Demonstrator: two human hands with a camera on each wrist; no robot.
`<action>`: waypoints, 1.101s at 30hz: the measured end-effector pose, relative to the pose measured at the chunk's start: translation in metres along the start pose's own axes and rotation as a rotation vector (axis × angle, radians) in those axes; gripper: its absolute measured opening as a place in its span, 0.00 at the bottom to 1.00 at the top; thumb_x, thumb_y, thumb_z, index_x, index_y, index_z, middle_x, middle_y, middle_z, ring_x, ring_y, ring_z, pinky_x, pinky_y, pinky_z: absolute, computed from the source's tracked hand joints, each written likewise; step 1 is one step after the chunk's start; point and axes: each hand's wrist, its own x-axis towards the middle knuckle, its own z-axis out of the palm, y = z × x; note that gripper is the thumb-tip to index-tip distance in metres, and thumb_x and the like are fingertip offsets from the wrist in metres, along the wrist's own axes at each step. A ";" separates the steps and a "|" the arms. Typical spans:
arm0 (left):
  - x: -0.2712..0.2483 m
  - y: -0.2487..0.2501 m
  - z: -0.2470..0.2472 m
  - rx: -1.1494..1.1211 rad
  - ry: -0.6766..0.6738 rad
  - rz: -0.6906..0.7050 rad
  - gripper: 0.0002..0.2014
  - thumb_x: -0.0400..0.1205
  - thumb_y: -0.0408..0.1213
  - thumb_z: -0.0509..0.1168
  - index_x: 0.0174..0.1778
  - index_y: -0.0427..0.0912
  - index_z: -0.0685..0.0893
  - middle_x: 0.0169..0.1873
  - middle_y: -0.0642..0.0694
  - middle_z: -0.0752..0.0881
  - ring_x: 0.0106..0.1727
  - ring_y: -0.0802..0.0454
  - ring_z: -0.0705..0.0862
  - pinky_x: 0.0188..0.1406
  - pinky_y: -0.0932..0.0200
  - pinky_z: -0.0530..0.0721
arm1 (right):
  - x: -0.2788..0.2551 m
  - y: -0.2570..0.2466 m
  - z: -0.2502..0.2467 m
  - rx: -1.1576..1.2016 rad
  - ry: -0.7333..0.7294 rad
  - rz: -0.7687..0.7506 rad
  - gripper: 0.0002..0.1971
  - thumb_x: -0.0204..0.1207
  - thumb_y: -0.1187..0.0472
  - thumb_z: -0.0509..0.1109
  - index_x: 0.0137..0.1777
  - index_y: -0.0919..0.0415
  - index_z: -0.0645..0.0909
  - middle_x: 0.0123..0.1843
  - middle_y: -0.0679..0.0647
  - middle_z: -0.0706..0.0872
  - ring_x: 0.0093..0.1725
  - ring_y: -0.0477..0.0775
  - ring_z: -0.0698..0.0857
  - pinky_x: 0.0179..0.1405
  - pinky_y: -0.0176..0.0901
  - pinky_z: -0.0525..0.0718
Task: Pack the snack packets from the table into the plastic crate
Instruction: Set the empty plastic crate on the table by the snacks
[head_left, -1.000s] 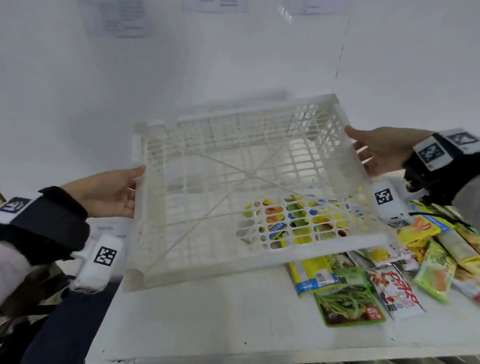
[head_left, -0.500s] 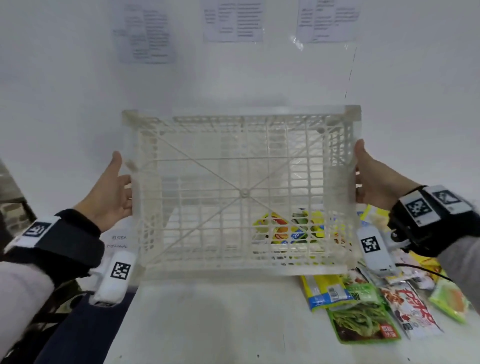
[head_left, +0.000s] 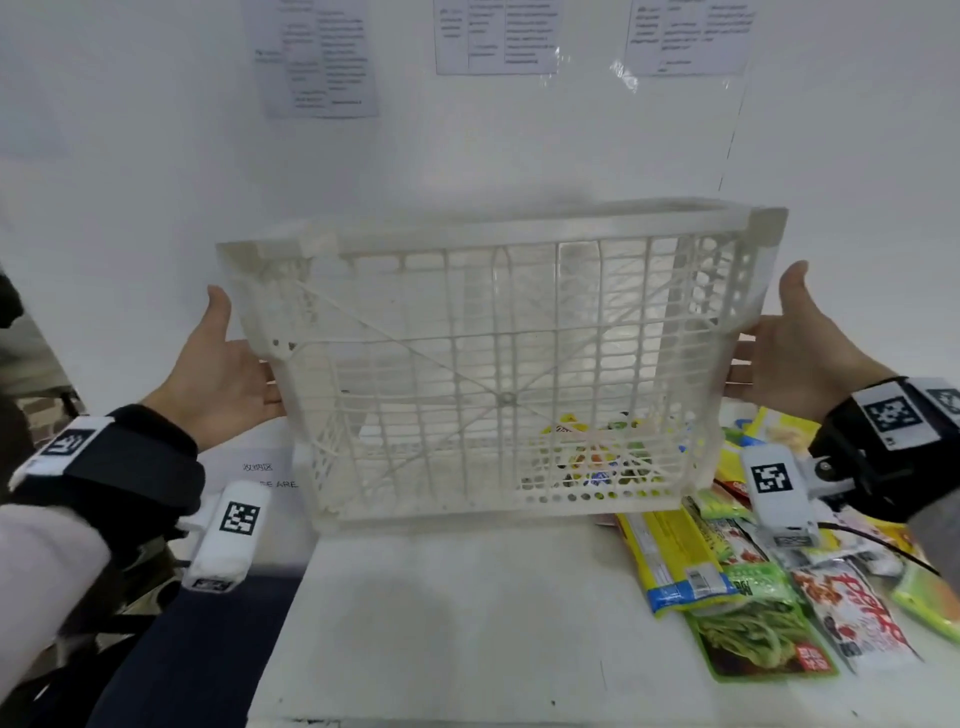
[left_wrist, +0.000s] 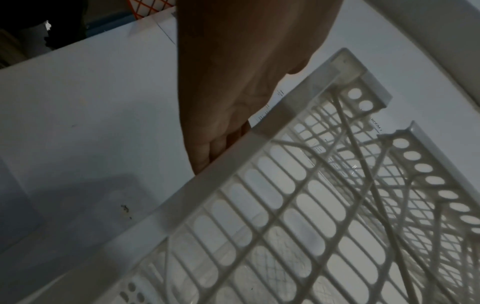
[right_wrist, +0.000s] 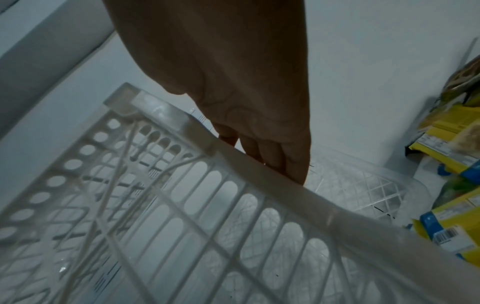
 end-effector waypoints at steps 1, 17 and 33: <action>0.002 0.001 -0.003 -0.004 -0.021 -0.002 0.44 0.72 0.78 0.44 0.67 0.47 0.82 0.63 0.41 0.85 0.61 0.39 0.85 0.60 0.41 0.77 | 0.001 0.000 0.001 0.004 0.001 -0.007 0.48 0.69 0.22 0.37 0.57 0.60 0.83 0.55 0.60 0.87 0.55 0.63 0.84 0.52 0.54 0.80; 0.004 0.018 -0.044 -0.150 -0.249 0.054 0.38 0.74 0.74 0.53 0.74 0.54 0.75 0.74 0.44 0.75 0.73 0.39 0.74 0.68 0.30 0.64 | -0.017 -0.006 0.018 0.013 -0.217 -0.008 0.41 0.67 0.22 0.41 0.57 0.44 0.88 0.66 0.57 0.84 0.59 0.63 0.85 0.52 0.60 0.84; 0.001 0.012 -0.075 -0.032 -0.259 0.019 0.40 0.68 0.77 0.59 0.70 0.55 0.79 0.69 0.43 0.80 0.66 0.36 0.81 0.55 0.28 0.80 | -0.028 0.001 0.026 -0.087 -0.161 0.066 0.42 0.71 0.24 0.42 0.46 0.53 0.90 0.47 0.60 0.90 0.42 0.61 0.91 0.31 0.54 0.89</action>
